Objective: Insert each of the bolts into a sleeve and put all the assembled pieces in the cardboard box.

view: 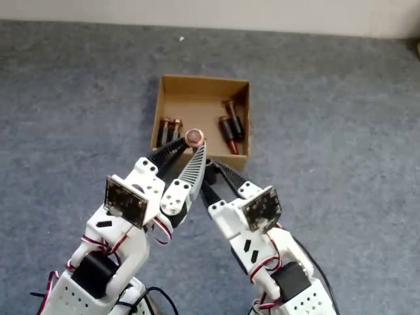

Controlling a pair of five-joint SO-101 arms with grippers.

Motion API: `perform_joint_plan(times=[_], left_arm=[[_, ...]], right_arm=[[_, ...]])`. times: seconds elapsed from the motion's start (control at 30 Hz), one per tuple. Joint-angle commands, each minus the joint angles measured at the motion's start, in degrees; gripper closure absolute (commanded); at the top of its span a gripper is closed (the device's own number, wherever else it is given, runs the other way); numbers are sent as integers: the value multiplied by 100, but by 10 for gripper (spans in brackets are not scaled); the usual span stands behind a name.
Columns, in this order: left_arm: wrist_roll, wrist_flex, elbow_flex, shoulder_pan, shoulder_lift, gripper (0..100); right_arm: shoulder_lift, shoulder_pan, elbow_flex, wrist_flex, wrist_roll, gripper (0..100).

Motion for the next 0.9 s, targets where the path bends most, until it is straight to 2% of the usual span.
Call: perform_joint_plan(times=[0.0, 0.57, 0.87], left_arm=[[79, -343, 4, 92, -48, 994], [88, -308, 224, 198, -57, 994], [88, 387, 66, 541, -110, 994]], right_arm=[[-75, -215, 567, -312, 273, 993], [-84, -189, 523, -409, 299, 993], [-84, 277, 576, -980, 299, 993]])
